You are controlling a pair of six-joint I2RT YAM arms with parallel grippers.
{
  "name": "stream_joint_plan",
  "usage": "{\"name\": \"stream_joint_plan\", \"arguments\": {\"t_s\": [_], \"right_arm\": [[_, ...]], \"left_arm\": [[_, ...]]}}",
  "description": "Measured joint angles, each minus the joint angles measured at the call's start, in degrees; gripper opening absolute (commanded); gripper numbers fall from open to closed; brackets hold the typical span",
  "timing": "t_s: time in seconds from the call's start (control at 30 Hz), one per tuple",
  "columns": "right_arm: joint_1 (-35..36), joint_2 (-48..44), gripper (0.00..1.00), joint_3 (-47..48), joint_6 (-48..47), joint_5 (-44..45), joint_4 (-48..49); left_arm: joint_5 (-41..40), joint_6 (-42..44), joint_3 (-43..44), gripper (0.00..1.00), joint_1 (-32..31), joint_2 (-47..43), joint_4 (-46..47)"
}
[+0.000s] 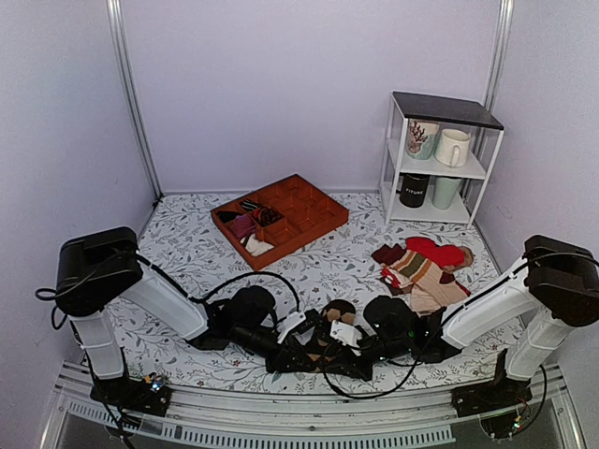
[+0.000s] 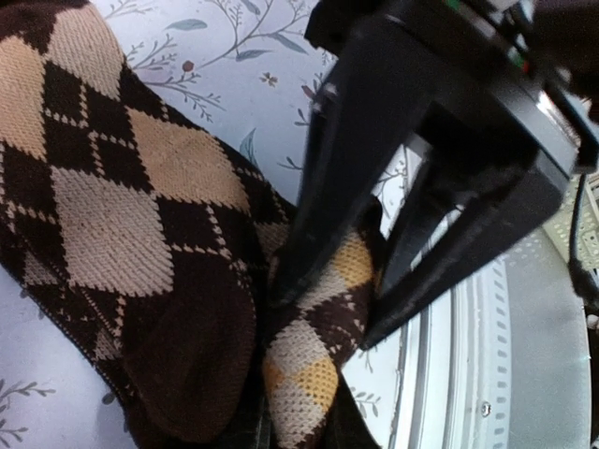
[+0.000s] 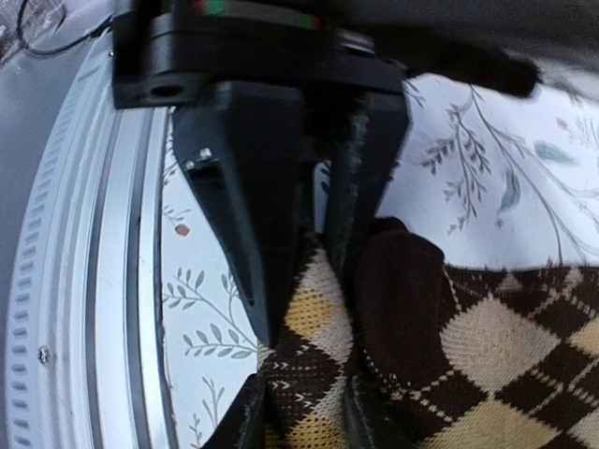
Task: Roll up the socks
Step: Roll a pair of socks at the center of the board.
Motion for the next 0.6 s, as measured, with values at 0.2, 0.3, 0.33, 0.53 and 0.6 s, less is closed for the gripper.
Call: {"name": "stream_joint_plan", "arguments": {"t_s": [0.2, 0.3, 0.33, 0.53, 0.6], "right_arm": [[0.44, -0.04, 0.12, 0.39, 4.55, 1.09, -1.07], [0.44, -0.15, 0.12, 0.57, 6.73, 1.05, -1.64], [0.44, -0.15, 0.12, 0.57, 7.56, 0.98, -1.66], [-0.26, -0.15, 0.12, -0.76, 13.05, -2.1, 0.13], [-1.18, 0.2, 0.12, -1.36, 15.43, -4.42, 1.2]], "left_arm": [[0.28, 0.33, 0.04, 0.05, 0.15, 0.09, 0.02], [-0.02, 0.61, -0.09, 0.67, 0.13, -0.22, 0.11], [-0.59, 1.09, -0.52, 0.93, 0.0, -0.68, 0.5], [-10.45, 6.05, -8.87, 0.99, -2.56, -12.11, 1.46], [-13.99, 9.16, -10.51, 1.0, -3.61, -15.28, 2.23]]}}
